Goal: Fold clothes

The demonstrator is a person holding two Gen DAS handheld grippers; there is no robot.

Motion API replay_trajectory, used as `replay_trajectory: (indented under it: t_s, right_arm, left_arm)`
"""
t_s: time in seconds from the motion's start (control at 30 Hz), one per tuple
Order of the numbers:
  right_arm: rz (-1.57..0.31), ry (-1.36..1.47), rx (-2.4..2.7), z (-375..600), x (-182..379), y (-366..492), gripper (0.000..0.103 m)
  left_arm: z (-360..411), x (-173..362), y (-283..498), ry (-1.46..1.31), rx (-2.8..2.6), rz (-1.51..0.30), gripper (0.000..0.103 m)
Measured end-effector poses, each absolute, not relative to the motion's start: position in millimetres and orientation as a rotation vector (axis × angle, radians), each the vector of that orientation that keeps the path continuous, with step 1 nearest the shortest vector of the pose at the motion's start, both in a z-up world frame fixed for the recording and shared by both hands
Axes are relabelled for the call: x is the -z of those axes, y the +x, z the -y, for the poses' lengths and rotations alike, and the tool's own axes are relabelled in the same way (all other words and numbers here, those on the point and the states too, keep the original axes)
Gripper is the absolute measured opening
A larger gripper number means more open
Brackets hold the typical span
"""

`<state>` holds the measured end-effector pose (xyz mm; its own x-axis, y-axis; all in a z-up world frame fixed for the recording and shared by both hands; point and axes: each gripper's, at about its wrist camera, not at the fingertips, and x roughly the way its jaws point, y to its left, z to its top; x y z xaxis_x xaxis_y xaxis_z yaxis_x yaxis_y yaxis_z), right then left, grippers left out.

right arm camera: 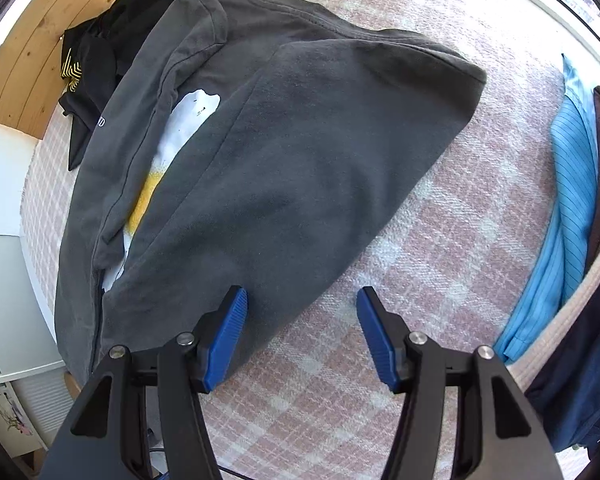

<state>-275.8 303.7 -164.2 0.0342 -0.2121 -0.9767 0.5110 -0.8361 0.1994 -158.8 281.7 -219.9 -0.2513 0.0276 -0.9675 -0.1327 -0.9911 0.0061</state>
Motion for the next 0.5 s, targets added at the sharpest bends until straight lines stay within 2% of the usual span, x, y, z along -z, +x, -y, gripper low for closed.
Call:
replay_trajectory:
  t_s: [0.13,0.33,0.5]
  right_arm:
    - [-0.327,1.824,1.849,-304,163,-262,0.057]
    - [-0.348,1.848,1.824,-306,163,-243,0.057]
    - [-0.366,1.83,1.835,-309,163,-221,0.057]
  left_arm:
    - [-279,218,-158,-1.853,-2.338,-0.113,0.041]
    - [-256,172,-135,-1.735,-2.201,0.194,0.04]
    - [-236,148,-117,-1.699,-2.18,0.186,0.043]
